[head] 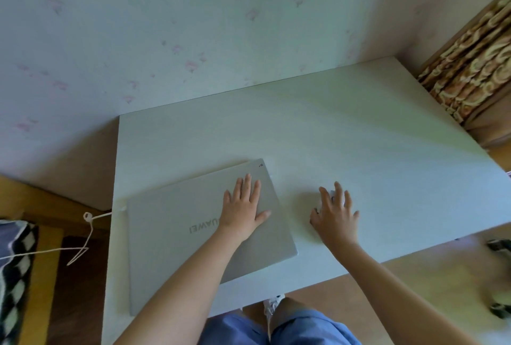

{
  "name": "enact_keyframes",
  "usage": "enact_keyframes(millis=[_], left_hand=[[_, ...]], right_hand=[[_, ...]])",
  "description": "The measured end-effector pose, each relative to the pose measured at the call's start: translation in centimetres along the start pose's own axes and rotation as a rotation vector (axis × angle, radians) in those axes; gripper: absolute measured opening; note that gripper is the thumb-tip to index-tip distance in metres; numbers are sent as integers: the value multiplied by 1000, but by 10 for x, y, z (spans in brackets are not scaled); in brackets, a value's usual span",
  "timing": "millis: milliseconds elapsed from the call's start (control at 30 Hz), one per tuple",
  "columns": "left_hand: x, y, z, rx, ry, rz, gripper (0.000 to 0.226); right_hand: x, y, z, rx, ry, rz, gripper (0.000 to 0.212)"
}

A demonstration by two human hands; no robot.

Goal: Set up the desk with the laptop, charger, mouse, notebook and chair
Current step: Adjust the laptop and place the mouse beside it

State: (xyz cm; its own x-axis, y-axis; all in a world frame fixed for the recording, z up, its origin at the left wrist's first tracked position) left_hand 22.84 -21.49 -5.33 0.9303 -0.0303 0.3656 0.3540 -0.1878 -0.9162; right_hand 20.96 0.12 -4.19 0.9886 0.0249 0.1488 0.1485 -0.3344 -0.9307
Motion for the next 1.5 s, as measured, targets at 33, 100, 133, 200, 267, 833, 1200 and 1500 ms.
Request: enact_keyframes(millis=[33,100,133,200,267,833,1200,1500], left_hand=[[1,-1,0,14,-2,-8,81],[1,-6,0,54,-9,-28,81],[0,-10,0,87,-17,-36,80],[1,-21,0,183,-34,-41,78],[3,-40,2,300,-36,7,77],[29,-186,-3,886,27,295,58],[6,-191,1,723,2,211,47],[-1,-162,-17,477,-72,412,43]], right_hand=[[0,1,3,-41,-2,-14,53],[-2,2,3,-93,-25,-30,50],[-5,1,1,-122,-29,-34,51],[-11,-6,-7,-241,-33,-36,51],[-16,-18,-18,-493,-26,-11,51],[-1,-84,-130,-2407,381,-634,33],[-5,-79,-131,-2475,452,-581,24],[-24,-61,-129,-2119,260,-620,26]])
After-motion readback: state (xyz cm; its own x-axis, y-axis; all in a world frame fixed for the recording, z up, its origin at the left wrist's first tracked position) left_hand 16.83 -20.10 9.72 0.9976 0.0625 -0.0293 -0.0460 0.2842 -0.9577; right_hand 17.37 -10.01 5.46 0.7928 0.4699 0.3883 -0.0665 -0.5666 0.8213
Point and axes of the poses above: each hand's wrist, its own x-axis away from the middle knuckle, its own y-axis out of the palm, z = x × y, the point moved 8 cm from there along -x, towards the middle knuckle, and after that the axes turned 11 degrees about -x, right-handed, at the moved point
